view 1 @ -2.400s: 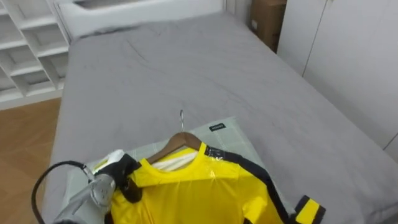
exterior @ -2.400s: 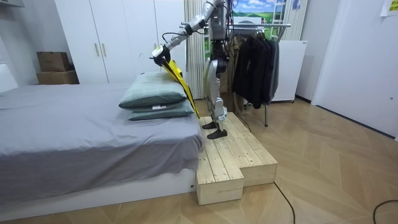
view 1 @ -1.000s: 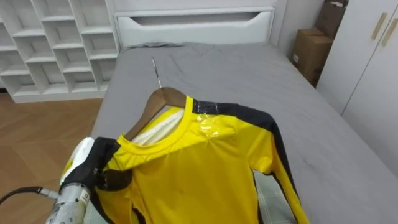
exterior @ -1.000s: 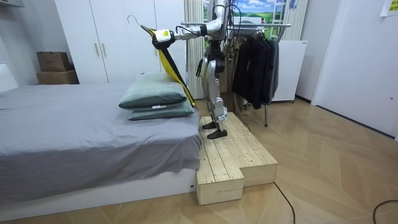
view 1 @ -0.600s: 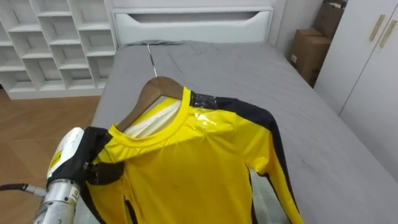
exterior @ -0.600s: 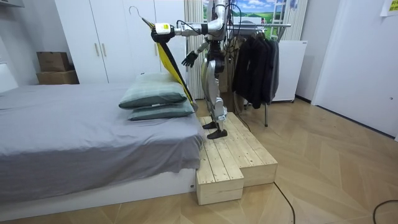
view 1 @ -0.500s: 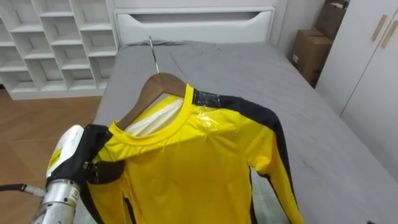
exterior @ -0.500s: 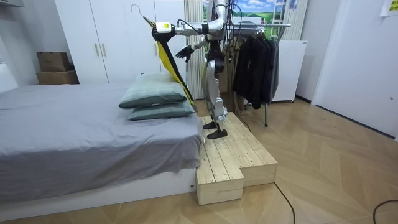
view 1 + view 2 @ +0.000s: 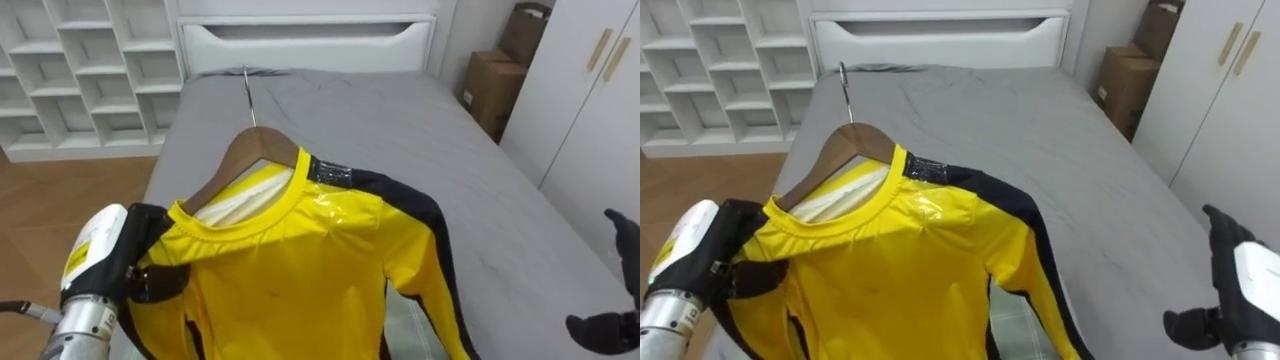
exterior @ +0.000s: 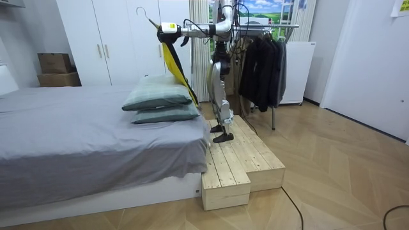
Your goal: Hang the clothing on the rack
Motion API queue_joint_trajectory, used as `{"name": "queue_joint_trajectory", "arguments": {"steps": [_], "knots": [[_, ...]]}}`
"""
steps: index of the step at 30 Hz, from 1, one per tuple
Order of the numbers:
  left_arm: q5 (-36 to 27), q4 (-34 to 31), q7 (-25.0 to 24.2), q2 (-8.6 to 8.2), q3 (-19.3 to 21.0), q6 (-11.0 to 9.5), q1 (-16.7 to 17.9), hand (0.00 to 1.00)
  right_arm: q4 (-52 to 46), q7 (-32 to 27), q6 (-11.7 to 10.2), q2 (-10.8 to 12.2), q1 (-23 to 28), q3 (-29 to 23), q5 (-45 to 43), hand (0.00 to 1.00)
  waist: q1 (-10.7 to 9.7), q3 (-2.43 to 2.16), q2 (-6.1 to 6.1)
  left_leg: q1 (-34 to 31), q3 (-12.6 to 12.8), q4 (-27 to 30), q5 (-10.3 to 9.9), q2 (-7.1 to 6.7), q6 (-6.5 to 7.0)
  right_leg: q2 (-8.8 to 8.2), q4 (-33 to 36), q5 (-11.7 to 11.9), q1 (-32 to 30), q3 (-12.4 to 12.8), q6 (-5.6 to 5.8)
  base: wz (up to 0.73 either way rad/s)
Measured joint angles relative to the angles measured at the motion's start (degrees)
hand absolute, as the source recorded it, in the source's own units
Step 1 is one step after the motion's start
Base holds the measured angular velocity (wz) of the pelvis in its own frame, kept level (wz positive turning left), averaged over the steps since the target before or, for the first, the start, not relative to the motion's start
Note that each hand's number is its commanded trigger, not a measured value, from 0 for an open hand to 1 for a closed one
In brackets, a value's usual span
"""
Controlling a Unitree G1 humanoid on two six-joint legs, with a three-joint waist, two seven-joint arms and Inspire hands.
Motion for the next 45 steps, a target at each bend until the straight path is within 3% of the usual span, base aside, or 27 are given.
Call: {"name": "queue_joint_trajectory", "arguments": {"steps": [8, 15, 17, 31, 45], "knots": [[0.56, -2.11, -1.34, 0.03, 0.03, -0.04, 0.12, 1.0, -7.79, 0.13, -0.28, -1.73, -2.34, 0.0, -2.42, 0.0, 1.03, 0.25, -0.61, -0.27, 0.62, -0.01, 0.0, 0.11, 0.0, -0.09, 0.06, 0.0, -0.64, 0.74, 0.0, -0.04], [1.01, -3.32, -2.4, 0.17, 0.02, -0.67, -0.19, 1.0, -8.74, 0.2, -0.53, -3.81, -5.78, 2.29, -3.42, 0.0, 1.72, 0.47, -1.56, -0.32, 0.57, 0.02, 0.0, 0.17, 0.0, -0.05, -0.06, 0.0, -0.59, 0.62, 0.0, 0.0], [1.77, -3.32, -2.94, 0.22, 0.0, -1.53, -0.21, 1.0, -8.74, 0.4, -1.28, -3.9, -6.69, 2.9, -3.73, 0.0, 1.97, 0.46, -1.81, -0.34, 0.51, 0.1, 0.0, 0.16, 0.0, -0.07, -0.12, 0.0, -0.53, 0.55, 0.0, 0.0], [5.05, -6.83, -3.16, 0.19, -0.06, -1.71, -0.87, 1.0, -8.84, 1.48, -1.24, -4.56, -11.44, 5.04, -3.66, 0.0, 4.35, 0.42, -1.88, -1.23, 0.33, 0.9, 0.01, 0.18, -0.02, -0.26, -0.28, 0.0, -0.88, 0.39, -0.01, 0.0], [6.81, -9.32, -1.87, -0.3, -0.1, -2.39, -0.88, 1.0, -9.3, 1.46, -1.15, -4.56, -13.83, 8.41, -3.76, 0.0, 4.46, 0.39, -1.62, -1.22, 0.31, 0.89, 0.02, 0.16, -0.03, -0.25, -0.22, 0.0, -0.85, 0.49, 0.0, 0.0]]}}
